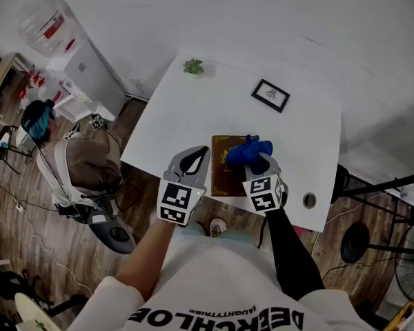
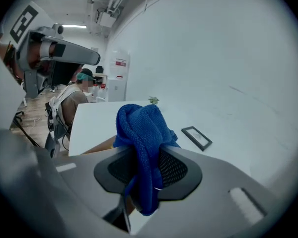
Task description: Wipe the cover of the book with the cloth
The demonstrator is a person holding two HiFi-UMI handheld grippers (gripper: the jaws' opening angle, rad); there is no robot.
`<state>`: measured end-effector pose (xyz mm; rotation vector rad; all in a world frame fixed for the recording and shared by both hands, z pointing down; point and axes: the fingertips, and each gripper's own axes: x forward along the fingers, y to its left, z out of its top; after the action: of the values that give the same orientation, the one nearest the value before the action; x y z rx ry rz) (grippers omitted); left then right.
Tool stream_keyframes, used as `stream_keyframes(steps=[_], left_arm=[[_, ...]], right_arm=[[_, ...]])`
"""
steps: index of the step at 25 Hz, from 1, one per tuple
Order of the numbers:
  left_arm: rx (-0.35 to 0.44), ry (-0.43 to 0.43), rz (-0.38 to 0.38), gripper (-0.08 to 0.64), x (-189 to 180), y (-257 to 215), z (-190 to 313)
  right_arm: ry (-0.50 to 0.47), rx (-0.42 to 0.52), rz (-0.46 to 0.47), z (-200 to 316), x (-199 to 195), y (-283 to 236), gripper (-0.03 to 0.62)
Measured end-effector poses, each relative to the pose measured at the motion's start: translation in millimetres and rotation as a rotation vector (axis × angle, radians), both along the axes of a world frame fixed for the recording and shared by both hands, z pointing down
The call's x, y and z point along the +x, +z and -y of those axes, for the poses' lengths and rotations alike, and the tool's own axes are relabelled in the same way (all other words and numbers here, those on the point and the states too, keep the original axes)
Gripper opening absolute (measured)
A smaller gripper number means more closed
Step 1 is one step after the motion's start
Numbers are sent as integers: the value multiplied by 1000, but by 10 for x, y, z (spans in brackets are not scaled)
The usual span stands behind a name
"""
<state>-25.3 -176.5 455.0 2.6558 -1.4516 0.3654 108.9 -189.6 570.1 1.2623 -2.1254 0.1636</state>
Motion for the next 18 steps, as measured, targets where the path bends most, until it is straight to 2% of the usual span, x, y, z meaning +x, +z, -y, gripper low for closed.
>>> stream_keyframes(steps=[4, 9, 11, 14, 18], left_arm=[[11, -44, 8, 57, -156, -47, 81], [-2, -70, 5, 57, -315, -44, 158], [-17, -77, 1, 57, -376, 12, 203], [-39, -77, -7, 57, -415, 95, 250], [-46, -60, -12, 57, -419, 126, 310]], right_arm=[[-50, -22, 0, 291, -421, 30, 109], [-69, 3, 16, 515, -811, 5, 107], [-84, -31, -7, 536, -911, 135, 107], [-120, -134, -64, 449, -992, 463, 106], [-117, -128, -93, 413, -977, 513, 100]])
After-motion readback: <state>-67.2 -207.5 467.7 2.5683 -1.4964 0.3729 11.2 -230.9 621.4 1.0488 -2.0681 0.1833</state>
